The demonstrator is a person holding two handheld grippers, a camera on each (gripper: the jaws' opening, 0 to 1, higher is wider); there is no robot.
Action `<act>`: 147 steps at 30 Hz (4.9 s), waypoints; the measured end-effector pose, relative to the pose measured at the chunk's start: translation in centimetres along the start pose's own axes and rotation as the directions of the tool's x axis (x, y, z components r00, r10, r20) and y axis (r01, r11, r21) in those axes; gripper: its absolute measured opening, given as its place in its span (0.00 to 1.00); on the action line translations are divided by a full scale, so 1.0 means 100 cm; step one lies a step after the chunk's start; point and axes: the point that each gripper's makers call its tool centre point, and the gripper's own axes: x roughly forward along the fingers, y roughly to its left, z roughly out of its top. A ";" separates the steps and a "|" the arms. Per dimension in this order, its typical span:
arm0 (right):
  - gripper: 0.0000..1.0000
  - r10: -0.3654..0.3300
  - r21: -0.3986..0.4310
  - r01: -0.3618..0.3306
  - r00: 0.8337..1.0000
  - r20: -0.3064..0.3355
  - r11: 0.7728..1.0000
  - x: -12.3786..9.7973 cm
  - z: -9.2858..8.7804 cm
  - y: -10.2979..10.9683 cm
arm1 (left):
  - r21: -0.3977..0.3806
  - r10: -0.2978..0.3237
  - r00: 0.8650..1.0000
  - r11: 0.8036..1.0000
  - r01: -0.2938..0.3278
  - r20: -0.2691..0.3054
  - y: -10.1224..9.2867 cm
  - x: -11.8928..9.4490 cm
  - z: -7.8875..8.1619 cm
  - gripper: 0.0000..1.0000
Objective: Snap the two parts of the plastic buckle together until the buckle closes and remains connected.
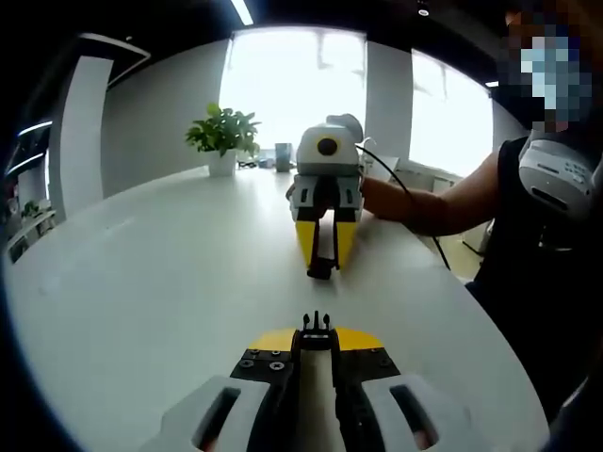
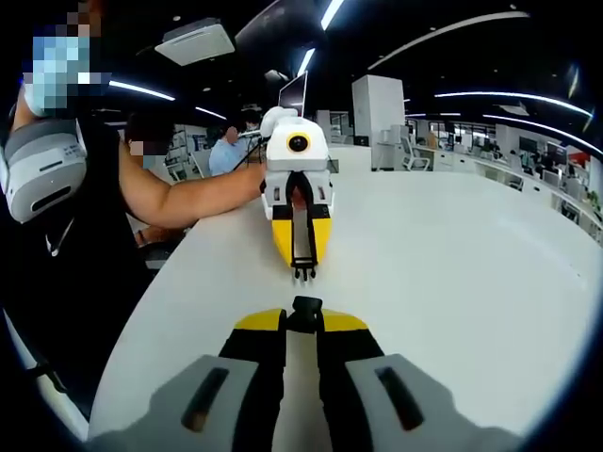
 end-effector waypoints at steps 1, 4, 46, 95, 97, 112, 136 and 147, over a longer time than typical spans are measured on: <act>0.11 0.001 0.001 -0.001 1.000 -0.001 1.000 0.000 0.000 0.000 | 0.000 -0.002 1.000 1.000 0.002 0.000 0.000 0.000 0.000 0.11; 0.11 0.002 0.002 -0.002 1.000 -0.002 1.000 0.001 -0.001 0.000 | 0.001 -0.003 1.000 1.000 0.003 0.001 0.000 0.000 0.000 0.11; 0.11 0.035 -0.035 -0.036 0.999 -0.016 0.999 0.007 -0.006 0.008 | 0.022 -0.031 1.000 0.999 0.031 0.002 -0.006 0.009 0.000 0.11; 0.11 0.058 -0.048 -0.059 0.998 -0.026 0.997 0.015 -0.008 0.013 | 0.054 -0.062 0.998 0.997 0.061 0.017 -0.012 0.021 0.005 0.11; 0.11 0.058 -0.050 -0.060 0.998 -0.026 0.997 0.015 -0.008 0.013 | 0.056 -0.063 0.998 0.997 0.062 0.017 -0.012 0.022 0.005 0.11; 0.11 0.062 -0.060 -0.063 0.998 -0.024 0.996 0.017 -0.007 0.015 | 0.062 -0.071 0.997 0.996 0.070 0.022 -0.014 0.024 0.006 0.11; 0.11 0.050 -0.069 -0.051 0.999 -0.018 0.996 0.021 -0.005 0.013 | 0.068 -0.068 0.997 0.995 0.066 0.024 -0.014 0.023 0.005 0.11; 0.12 0.035 -0.082 -0.036 0.999 -0.018 0.996 0.021 -0.006 0.009 | 0.067 -0.070 0.997 0.995 0.068 0.024 -0.015 0.022 0.005 0.11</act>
